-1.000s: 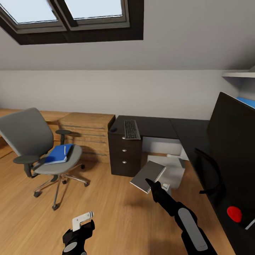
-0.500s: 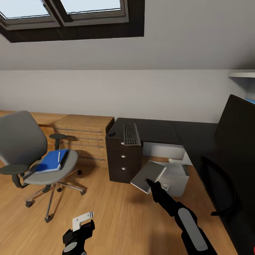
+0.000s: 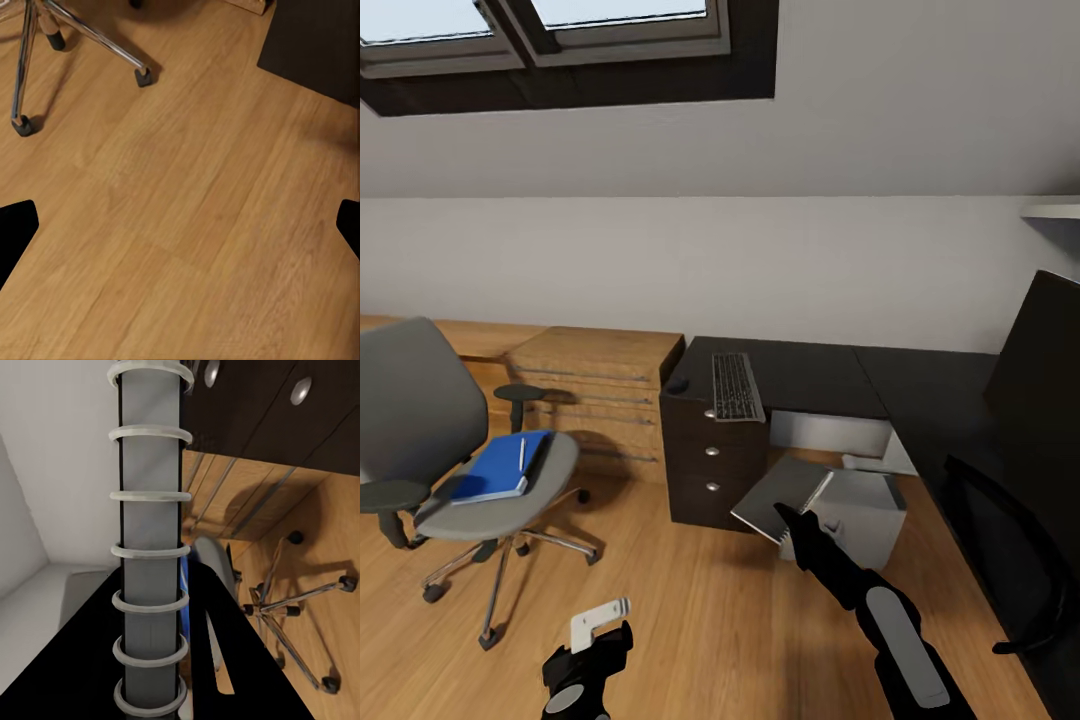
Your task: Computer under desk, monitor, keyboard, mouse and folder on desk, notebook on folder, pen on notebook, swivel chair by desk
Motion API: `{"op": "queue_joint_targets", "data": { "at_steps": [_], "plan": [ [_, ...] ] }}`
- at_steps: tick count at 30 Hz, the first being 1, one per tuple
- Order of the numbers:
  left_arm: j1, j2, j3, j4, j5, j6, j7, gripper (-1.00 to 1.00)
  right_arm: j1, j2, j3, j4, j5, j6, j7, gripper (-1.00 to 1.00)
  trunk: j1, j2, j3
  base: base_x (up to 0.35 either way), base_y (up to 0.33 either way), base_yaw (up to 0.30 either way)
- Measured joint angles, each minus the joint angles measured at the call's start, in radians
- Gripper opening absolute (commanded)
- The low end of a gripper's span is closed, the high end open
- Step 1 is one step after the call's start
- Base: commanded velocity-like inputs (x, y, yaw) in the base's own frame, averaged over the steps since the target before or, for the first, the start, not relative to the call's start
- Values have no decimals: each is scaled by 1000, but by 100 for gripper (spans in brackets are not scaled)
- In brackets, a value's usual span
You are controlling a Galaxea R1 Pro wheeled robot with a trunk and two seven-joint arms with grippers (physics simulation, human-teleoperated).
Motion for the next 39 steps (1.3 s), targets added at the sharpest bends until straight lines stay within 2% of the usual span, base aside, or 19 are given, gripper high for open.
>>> {"op": "queue_joint_targets", "data": {
  "at_steps": [4, 8, 19, 23, 24, 26, 28, 30, 32, 35, 39],
  "plan": [
    [0, 0, -4, -4, 1, 1, -1, 100, 0, -1, -6, -4, 0, 2, 3, -100, 0, 0, 0, 122, 0, 0],
    [0, -1, -5, -13, 1, 1, -1, 100, 0, -2, -10, -16, -3, 4, 2, -100, -15, 28, 12, 21, 0, 0],
    [0, 0, -4, -18, 1, 0, 0, 100, 36, -3, -18, -192, -12, 5, -10, -100, -57, 105, 47, 3, 0, 0],
    [0, 0, -4, -19, 1, 1, 0, 100, 30, 1, -45, -222, -14, -2, -101, -100, -72, 133, 59, 2, 0, 0],
    [0, 0, -4, -20, 1, 1, 0, 100, 1, 2, -73, -230, -34, -8, -144, -100, -76, 140, 63, 25, 0, 0],
    [0, 0, -3, -21, 1, 1, 0, 100, -24, 2, -88, -232, -51, -24, -167, -100, -84, 154, 69, 105, 0, 0],
    [0, 0, -3, -21, 1, 1, 0, 100, -34, 0, -98, -233, -58, -37, -174, -100, -92, 168, 75, 207, 0, 0],
    [0, 0, -4, -20, 2, 2, -1, 100, -48, -1, -126, -219, -72, -61, -182, -100, -100, 182, 81, 288, 0, 0],
    [0, 0, -5, -19, 2, 2, -1, 100, -50, -3, -133, -199, -75, -66, -183, -100, -107, 196, 88, 307, 0, 0],
    [0, -1, -6, -19, 2, 1, -1, 100, -52, -4, -165, -170, -77, -70, -183, -100, -119, 217, 97, 320, 0, 0],
    [0, 0, -6, -18, 2, 1, -1, 100, -52, -2, -175, -165, -79, -70, -183, -100, -134, 245, 110, 323, 0, 0]
  ]
}}
